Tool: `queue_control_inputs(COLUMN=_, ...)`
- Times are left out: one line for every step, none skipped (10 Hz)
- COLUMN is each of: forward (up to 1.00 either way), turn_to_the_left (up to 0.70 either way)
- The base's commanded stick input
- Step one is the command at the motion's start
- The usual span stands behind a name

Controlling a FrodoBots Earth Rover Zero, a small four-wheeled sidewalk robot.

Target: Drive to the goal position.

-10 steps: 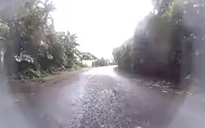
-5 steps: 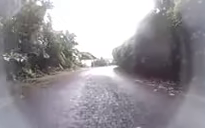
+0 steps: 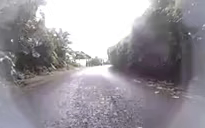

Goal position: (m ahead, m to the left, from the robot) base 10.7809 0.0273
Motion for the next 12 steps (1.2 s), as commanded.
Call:
queue_control_inputs(forward=0.7, turn_to_the_left=0.0)
queue_control_inputs(forward=0.7, turn_to_the_left=0.0)
queue_control_inputs(forward=0.7, turn_to_the_left=0.0)
queue_control_inputs(forward=0.7, turn_to_the_left=0.0)
queue_control_inputs(forward=0.7, turn_to_the_left=0.0)
queue_control_inputs(forward=0.7, turn_to_the_left=0.0)
queue_control_inputs(forward=0.7, turn_to_the_left=0.0)
queue_control_inputs(forward=0.7, turn_to_the_left=0.0)
queue_control_inputs(forward=0.7, turn_to_the_left=0.0)
queue_control_inputs(forward=0.7, turn_to_the_left=0.0)
queue_control_inputs(forward=0.7, turn_to_the_left=0.0)
queue_control_inputs(forward=0.7, turn_to_the_left=0.0)
